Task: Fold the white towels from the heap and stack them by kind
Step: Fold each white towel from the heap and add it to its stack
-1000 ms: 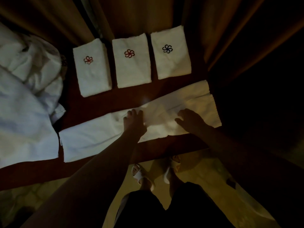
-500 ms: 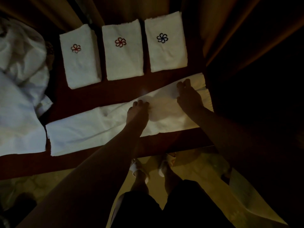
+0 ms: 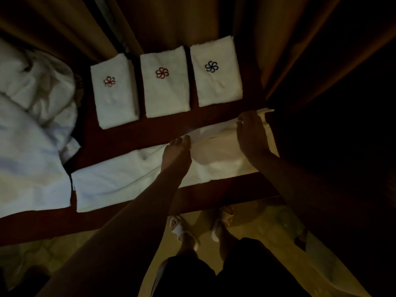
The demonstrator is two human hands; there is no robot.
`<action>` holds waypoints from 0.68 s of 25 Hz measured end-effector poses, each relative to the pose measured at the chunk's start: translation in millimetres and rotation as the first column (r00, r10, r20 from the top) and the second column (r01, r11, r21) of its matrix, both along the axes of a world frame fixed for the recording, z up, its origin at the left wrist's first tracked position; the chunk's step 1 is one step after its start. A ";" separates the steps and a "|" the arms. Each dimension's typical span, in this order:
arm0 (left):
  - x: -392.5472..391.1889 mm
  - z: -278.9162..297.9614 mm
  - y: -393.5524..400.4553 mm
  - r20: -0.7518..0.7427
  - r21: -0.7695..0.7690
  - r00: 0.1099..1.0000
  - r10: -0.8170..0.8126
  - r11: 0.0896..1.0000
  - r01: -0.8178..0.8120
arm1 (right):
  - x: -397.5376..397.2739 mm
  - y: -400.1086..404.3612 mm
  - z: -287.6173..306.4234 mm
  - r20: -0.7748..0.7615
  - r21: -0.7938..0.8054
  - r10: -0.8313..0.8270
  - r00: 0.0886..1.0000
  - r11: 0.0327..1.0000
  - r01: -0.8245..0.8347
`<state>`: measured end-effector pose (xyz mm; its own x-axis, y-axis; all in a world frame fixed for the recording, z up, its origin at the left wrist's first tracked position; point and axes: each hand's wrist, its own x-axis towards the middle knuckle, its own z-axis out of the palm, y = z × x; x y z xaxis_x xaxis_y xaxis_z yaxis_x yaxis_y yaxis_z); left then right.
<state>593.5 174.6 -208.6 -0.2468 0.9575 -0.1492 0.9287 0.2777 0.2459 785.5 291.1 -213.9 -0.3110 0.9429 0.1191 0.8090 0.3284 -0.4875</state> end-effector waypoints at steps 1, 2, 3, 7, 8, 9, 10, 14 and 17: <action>-1.4 4.1 -3.6 0.000 0.021 1.000 -0.020 1.000 0.020 | 2.2 -7.3 6.7 -0.026 0.024 -0.020 0.999 0.999 0.021; -2.1 8.3 -6.9 0.003 0.038 0.999 -0.041 0.998 0.040 | 4.7 -15.0 12.2 -0.052 0.030 -0.049 0.997 0.998 0.050; -1.7 13.1 -10.7 0.013 0.044 0.998 -0.056 0.997 0.056 | 7.0 -24.2 15.8 -0.074 0.030 -0.080 0.994 0.996 0.082; 7.7 20.1 -37.4 0.033 -0.003 0.986 -0.165 0.986 0.165 | 22.1 -69.1 9.1 -0.166 -0.035 -0.263 0.951 0.965 0.261; 9.8 20.5 -43.2 0.049 -0.014 0.976 -0.211 0.977 0.212 | 26.4 -80.4 4.6 -0.183 -0.071 -0.306 0.934 0.952 0.298; 13.1 20.0 -48.3 0.082 -0.027 0.966 -0.247 0.968 0.249 | 31.3 -89.0 -0.2 -0.182 -0.103 -0.331 0.926 0.943 0.316; 15.1 19.6 -53.5 0.123 -0.032 0.955 -0.270 0.961 0.276 | 34.5 -97.1 -5.2 -0.162 -0.131 -0.347 0.924 0.935 0.329; 7.6 -4.9 -67.2 0.108 -0.241 0.947 -0.302 0.917 0.320 | 37.5 -104.0 -19.7 0.064 -0.294 -0.342 0.937 0.891 0.346; 2.4 -17.1 -73.5 0.089 -0.311 0.960 -0.264 0.909 0.279 | 39.0 -94.6 -19.6 0.289 -0.378 -0.320 0.902 0.828 0.414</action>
<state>595.9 101.1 -225.7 0.0298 0.8870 -0.4608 0.9696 0.0864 0.2289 824.5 196.5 -233.5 0.0958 0.9351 -0.3412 0.9238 -0.2112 -0.3192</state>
